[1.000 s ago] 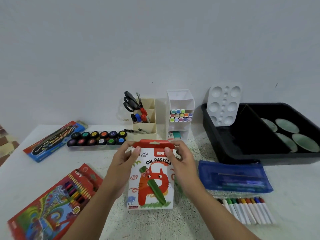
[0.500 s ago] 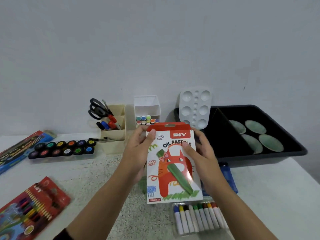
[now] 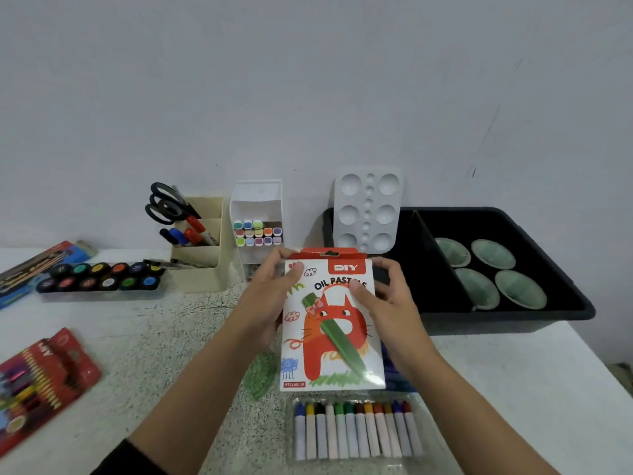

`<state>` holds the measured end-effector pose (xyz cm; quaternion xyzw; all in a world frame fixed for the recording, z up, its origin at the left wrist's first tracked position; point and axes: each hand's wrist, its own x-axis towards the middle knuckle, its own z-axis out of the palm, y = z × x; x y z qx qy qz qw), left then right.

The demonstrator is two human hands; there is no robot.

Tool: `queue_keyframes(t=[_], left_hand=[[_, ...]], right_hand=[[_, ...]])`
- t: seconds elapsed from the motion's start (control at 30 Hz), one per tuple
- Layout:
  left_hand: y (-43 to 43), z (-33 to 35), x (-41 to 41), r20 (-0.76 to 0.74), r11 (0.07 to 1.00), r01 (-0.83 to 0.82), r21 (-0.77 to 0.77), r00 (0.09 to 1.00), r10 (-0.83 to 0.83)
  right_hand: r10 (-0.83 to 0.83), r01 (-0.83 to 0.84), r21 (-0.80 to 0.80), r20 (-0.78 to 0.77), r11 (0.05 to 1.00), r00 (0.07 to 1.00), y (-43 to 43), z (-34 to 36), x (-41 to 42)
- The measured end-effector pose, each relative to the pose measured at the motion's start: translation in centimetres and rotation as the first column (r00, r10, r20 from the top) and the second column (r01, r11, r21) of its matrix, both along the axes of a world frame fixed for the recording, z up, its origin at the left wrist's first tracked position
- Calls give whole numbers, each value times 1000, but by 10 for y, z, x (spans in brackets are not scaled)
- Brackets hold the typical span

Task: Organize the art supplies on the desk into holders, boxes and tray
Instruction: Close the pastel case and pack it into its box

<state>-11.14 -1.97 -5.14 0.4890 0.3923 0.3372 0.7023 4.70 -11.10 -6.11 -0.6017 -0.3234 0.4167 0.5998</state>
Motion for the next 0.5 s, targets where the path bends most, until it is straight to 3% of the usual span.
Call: queue_keyframes(t=[0.5], left_hand=[[2, -15, -21, -20, 995, -64, -81, 998, 63]], right_hand=[[76, -81, -49, -98, 996, 992, 2, -4, -17]])
